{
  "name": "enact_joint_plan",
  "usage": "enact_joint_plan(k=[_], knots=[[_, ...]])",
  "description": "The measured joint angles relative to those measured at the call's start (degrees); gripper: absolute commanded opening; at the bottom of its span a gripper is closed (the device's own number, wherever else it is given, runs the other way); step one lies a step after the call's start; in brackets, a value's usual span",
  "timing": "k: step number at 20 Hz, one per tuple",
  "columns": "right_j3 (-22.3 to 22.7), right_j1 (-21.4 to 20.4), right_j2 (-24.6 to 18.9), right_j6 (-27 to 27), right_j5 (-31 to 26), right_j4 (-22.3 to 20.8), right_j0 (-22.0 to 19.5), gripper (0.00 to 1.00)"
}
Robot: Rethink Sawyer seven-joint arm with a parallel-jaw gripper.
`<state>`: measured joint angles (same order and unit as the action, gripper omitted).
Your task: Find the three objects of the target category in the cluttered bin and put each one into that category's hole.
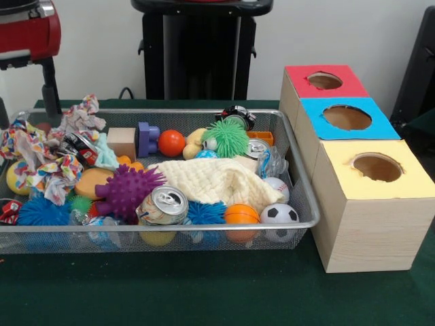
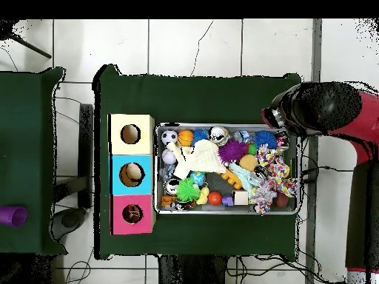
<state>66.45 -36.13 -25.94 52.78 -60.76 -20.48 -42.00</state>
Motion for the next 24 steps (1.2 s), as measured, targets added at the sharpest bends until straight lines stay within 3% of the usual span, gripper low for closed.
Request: enact_joint_plan(k=[24], knots=[[4.22, 3.99, 0.02, 0.0, 8.43, 1.46, -1.76, 1.0]])
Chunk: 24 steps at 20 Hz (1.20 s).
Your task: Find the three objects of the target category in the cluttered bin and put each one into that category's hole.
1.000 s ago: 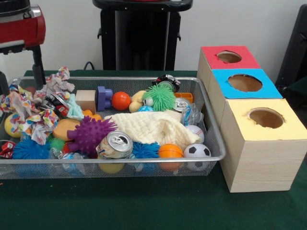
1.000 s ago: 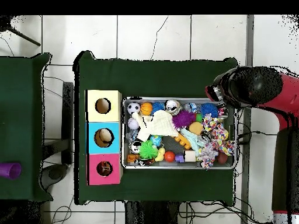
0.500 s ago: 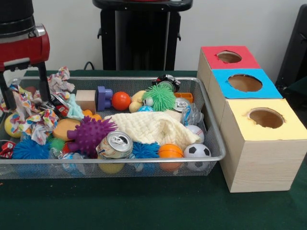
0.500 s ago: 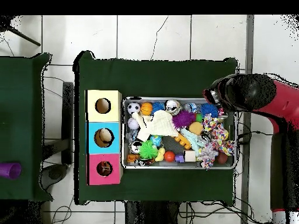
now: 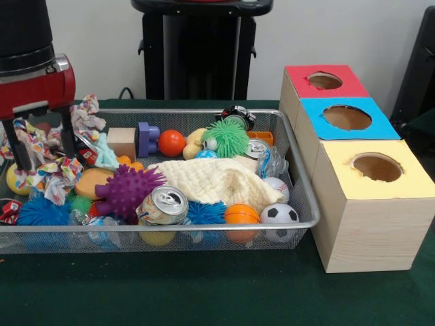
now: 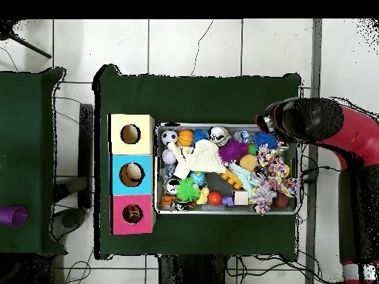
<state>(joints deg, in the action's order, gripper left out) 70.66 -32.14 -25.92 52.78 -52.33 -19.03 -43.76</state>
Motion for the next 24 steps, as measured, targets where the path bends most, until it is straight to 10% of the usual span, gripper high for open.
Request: enact_joint_plan(k=[24], knots=[[2.28, 8.09, 0.01, 0.0, 4.36, 0.99, -2.06, 1.0]])
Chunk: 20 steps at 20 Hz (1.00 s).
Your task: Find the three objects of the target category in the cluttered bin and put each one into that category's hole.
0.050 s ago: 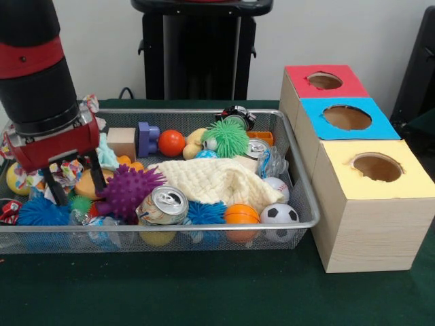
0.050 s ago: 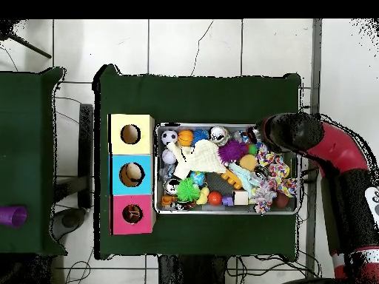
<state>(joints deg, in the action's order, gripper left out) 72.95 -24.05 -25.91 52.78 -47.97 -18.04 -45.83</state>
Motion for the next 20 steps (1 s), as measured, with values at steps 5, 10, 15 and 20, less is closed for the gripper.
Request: enact_joint_plan(k=[5, 10, 15, 20], knots=[[-0.02, 1.93, 0.0, 0.0, 0.01, 0.0, -0.67, 1.0], [-0.02, 3.55, 0.01, 0.0, 0.01, 0.0, -1.52, 1.0], [-0.03, 4.92, -0.01, 0.0, 0.02, 0.01, -2.26, 1.0], [-0.15, 5.73, -0.21, 0.0, 0.02, 0.34, -3.54, 1.0]])
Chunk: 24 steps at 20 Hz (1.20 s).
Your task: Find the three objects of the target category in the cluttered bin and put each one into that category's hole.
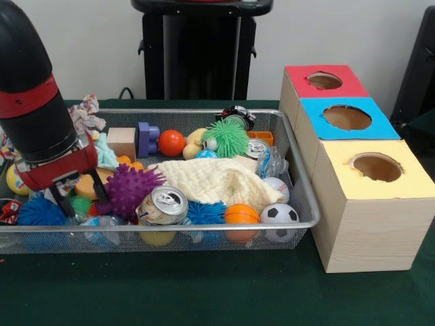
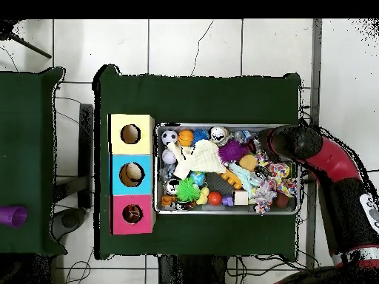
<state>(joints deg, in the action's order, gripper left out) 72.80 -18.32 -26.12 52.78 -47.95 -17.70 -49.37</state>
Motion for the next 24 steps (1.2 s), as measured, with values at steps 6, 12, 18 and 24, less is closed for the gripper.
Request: enact_joint_plan(k=[6, 12, 18, 24], knots=[[-0.31, 0.34, -0.1, 0.0, 0.01, 0.0, -0.74, 1.0], [-0.3, 0.83, -0.2, 0.0, 0.44, 0.0, -0.98, 1.0], [0.67, 1.01, -0.64, 0.0, 2.79, 0.02, -1.71, 1.0], [4.86, -0.25, -0.69, 0.0, 8.42, 0.11, -2.93, 1.0]])
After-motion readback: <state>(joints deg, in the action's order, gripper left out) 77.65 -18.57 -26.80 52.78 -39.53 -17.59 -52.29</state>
